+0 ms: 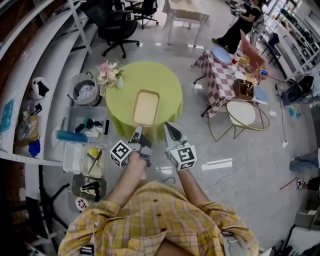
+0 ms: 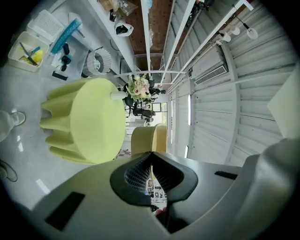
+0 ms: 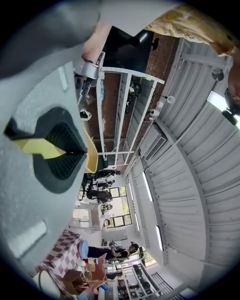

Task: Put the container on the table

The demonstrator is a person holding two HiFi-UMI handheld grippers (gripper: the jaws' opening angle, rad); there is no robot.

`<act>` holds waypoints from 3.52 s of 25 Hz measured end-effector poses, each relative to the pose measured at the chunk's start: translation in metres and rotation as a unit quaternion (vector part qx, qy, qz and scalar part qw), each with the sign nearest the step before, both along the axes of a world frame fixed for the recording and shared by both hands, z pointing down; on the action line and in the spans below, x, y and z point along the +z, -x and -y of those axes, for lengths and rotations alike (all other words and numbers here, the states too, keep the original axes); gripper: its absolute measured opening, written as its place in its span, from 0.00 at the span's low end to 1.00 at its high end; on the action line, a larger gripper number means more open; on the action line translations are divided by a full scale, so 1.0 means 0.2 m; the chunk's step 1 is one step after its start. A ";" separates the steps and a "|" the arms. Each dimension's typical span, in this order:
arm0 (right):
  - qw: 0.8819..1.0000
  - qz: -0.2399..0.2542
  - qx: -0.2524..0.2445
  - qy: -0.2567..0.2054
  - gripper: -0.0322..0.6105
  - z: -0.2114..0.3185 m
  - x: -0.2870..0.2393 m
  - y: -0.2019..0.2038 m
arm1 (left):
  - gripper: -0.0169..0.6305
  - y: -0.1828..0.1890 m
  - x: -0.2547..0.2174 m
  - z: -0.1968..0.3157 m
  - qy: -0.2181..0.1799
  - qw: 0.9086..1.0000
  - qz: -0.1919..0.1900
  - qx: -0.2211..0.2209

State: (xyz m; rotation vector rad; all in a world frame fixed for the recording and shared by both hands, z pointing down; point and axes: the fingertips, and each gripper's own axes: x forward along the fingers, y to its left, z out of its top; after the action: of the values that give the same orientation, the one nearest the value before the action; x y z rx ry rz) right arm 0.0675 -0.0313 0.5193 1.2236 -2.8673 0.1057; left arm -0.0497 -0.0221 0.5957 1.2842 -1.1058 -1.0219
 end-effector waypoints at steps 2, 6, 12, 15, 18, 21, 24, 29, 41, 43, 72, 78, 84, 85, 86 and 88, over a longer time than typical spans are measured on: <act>1.000 0.000 0.012 0.000 0.05 0.10 -0.03 0.07 | 0.05 0.07 -0.03 0.11 -0.001 1.000 0.001 0.013; 1.000 -0.007 0.025 -0.006 0.05 0.27 -0.07 0.21 | 0.05 0.19 -0.08 0.31 -0.006 0.999 0.001 0.034; 0.998 -0.006 0.064 -0.002 0.05 0.47 -0.07 0.36 | 0.05 0.35 -0.09 0.54 -0.007 0.998 0.000 0.065; 0.996 -0.008 0.090 -0.006 0.05 0.56 -0.08 0.40 | 0.05 0.44 -0.09 0.64 -0.005 0.997 0.000 0.075; 0.995 -0.008 0.100 -0.001 0.05 0.62 -0.07 0.45 | 0.05 0.50 -0.08 0.71 -0.005 0.996 0.002 0.086; 0.995 -0.009 0.103 0.001 0.05 0.66 -0.04 0.52 | 0.05 0.54 -0.06 0.75 -0.005 0.995 0.003 0.097; 0.994 -0.008 0.109 0.002 0.05 0.70 -0.04 0.56 | 0.05 0.57 -0.04 0.78 -0.003 0.994 0.005 0.107; 0.993 -0.007 0.115 0.001 0.05 0.74 -0.05 0.59 | 0.05 0.60 -0.03 0.81 0.001 0.994 0.003 0.113; 0.994 -0.011 0.105 0.009 0.05 0.75 0.01 0.58 | 0.05 0.58 0.00 0.84 0.010 0.994 0.005 0.107; 0.995 -0.011 0.101 0.011 0.05 0.76 0.02 0.56 | 0.05 0.56 0.01 0.85 0.012 0.994 0.008 0.107; 0.997 -0.017 0.063 0.043 0.05 1.02 0.21 0.46 | 0.05 0.46 0.38 1.18 0.067 0.995 0.018 0.074; 0.997 -0.016 0.059 0.046 0.05 1.09 0.23 0.46 | 0.05 0.45 0.46 1.26 0.077 0.994 0.021 0.073; 0.997 -0.014 0.058 0.050 0.05 1.14 0.25 0.45 | 0.05 0.45 0.57 1.32 0.089 0.993 0.026 0.073; 0.997 -0.015 0.058 0.050 0.05 1.15 0.25 0.45 | 0.05 0.45 0.59 1.33 0.092 0.993 0.027 0.073; 0.997 -0.015 0.058 0.050 0.05 1.16 0.25 0.44 | 0.05 0.45 0.61 1.33 0.095 0.992 0.027 0.073; 0.997 -0.017 0.058 0.051 0.05 1.17 0.26 0.44 | 0.05 0.45 0.64 1.34 0.100 0.992 0.027 0.073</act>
State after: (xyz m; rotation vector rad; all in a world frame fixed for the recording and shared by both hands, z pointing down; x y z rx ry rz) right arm -0.0202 -0.2651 0.5714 1.3575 -2.7226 0.2289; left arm -0.1402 -0.2905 0.7239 1.2180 -1.1077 -0.7518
